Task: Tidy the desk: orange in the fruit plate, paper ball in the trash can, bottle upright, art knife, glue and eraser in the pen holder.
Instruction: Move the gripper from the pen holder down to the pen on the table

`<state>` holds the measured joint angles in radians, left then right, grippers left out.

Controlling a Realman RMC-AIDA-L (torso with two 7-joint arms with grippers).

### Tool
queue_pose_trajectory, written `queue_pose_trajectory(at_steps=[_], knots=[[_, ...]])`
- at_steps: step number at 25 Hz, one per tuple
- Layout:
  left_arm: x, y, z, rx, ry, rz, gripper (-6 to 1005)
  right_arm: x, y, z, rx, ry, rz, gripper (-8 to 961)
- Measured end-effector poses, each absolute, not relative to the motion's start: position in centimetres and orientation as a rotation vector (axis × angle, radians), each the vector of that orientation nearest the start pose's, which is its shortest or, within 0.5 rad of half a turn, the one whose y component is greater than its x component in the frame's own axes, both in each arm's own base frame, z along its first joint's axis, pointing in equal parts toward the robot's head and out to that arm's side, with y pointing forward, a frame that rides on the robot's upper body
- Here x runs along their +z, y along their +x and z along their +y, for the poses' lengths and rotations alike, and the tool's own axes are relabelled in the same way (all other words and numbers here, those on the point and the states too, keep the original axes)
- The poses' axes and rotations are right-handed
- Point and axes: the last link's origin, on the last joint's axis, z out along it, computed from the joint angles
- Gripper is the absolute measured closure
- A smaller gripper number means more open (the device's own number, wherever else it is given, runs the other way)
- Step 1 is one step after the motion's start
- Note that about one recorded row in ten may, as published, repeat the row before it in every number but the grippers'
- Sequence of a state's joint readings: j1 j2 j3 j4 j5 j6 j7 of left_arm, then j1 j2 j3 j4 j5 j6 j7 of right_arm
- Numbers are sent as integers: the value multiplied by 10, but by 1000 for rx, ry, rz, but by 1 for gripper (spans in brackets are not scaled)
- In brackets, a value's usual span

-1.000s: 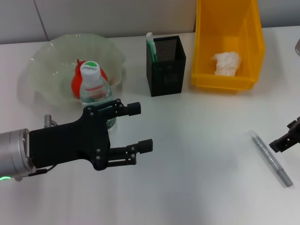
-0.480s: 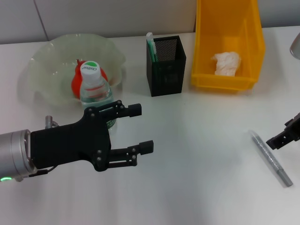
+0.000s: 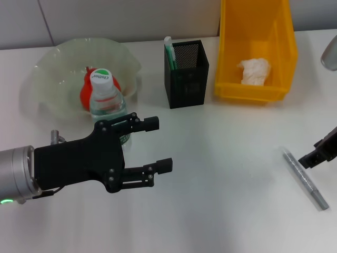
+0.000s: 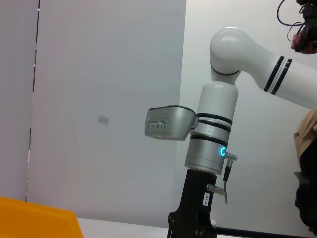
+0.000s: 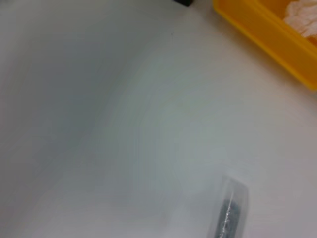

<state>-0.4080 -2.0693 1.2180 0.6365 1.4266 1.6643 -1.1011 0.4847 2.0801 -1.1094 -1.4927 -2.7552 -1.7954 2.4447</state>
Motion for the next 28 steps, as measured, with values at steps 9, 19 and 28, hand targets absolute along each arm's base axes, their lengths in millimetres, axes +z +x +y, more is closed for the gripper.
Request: queue_pose_trajectory(at_steps=[9,19,28], knots=[[-28,-217,283,-1133,-2814,-168,189,57,243,324,-616,-2449,1130,389],[-28,-217,283,-1132,-2813,-169,189,49,251,327,-623,-2439,1154,391],[-28,-218,282,-1131,-2812,-172,189,42,257,327,-654,-2442,1177,393]])
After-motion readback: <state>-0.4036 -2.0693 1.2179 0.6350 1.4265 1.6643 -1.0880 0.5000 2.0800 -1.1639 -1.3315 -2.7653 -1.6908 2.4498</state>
